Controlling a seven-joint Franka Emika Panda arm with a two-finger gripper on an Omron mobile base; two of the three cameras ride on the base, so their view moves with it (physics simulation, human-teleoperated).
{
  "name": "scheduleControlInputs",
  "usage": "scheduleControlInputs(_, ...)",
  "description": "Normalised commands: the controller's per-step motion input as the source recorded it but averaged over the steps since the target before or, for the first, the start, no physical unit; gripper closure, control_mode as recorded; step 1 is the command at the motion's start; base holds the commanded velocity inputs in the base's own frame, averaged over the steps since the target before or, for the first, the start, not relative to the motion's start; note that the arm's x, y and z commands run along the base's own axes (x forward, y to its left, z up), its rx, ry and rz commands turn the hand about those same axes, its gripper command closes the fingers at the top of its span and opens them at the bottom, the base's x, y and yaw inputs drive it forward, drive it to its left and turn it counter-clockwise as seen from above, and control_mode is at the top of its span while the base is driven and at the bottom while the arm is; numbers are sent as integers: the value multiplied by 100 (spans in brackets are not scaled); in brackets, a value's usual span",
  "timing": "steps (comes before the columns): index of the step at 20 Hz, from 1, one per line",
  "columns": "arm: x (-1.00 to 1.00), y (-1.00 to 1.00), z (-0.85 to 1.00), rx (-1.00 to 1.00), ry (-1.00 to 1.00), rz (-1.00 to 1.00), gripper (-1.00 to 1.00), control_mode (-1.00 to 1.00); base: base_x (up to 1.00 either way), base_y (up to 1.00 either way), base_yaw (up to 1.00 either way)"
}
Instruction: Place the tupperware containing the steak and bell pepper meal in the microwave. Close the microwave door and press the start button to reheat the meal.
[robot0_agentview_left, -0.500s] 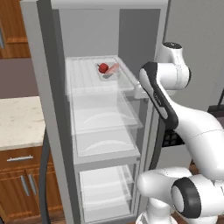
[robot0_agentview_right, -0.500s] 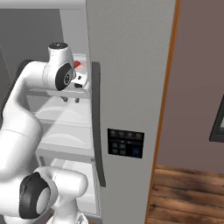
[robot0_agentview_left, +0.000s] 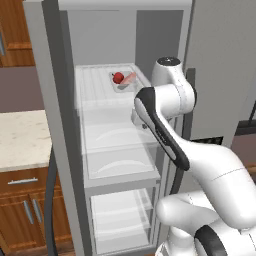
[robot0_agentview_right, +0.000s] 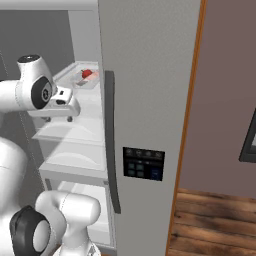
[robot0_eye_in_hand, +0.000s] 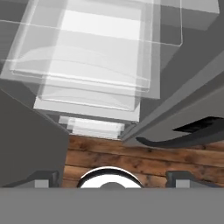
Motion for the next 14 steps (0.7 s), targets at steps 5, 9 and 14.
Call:
scheduleControlInputs(5,19,33,23,-4,0,12,-100,-100,0,0,0)
scheduleControlInputs(9,46,25,56,-14,0,13,-100,-100,0,0,0)
scheduleControlInputs(14,38,28,52,-20,-2,16,-100,-100,0,0,0)
